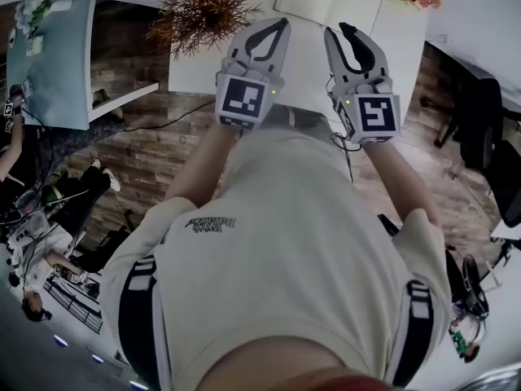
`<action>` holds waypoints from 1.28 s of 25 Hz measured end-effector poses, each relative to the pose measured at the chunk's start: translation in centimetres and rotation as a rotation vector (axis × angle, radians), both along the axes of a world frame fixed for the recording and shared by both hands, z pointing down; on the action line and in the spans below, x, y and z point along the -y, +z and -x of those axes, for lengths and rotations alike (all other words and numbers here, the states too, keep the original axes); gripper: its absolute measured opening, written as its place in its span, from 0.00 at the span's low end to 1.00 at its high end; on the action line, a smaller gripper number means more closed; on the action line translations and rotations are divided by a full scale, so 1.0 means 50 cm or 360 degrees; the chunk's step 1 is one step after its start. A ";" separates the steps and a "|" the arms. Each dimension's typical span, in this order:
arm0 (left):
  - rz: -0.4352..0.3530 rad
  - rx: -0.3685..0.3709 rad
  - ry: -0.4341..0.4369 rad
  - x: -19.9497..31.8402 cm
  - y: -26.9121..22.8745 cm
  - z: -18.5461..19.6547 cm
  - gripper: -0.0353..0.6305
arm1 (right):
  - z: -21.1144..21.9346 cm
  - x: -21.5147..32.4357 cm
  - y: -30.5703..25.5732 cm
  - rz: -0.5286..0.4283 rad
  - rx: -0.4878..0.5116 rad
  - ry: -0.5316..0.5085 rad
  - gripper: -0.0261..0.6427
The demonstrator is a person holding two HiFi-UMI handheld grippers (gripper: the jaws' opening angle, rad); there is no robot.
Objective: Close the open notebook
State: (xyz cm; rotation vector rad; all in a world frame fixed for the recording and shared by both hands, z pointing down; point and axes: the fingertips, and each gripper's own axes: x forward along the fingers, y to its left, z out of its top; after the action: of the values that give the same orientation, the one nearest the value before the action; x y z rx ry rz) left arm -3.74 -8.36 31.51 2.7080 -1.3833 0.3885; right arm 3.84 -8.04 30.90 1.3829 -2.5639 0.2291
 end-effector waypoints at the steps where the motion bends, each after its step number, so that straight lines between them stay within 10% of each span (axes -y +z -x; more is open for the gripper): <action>1: 0.0013 0.0005 -0.0005 0.004 0.008 -0.002 0.07 | 0.004 0.007 0.008 0.0005 -0.0024 -0.0026 0.18; 32: 0.0435 0.0003 -0.0187 0.109 0.340 0.056 0.07 | 0.197 0.199 0.500 0.0422 -0.0749 -0.0513 0.32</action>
State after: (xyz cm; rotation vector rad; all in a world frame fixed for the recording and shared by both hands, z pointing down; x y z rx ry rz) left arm -6.56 -13.83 48.51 2.3977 -1.3687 0.5277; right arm -6.02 -17.99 55.92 0.7989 -2.2177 0.1572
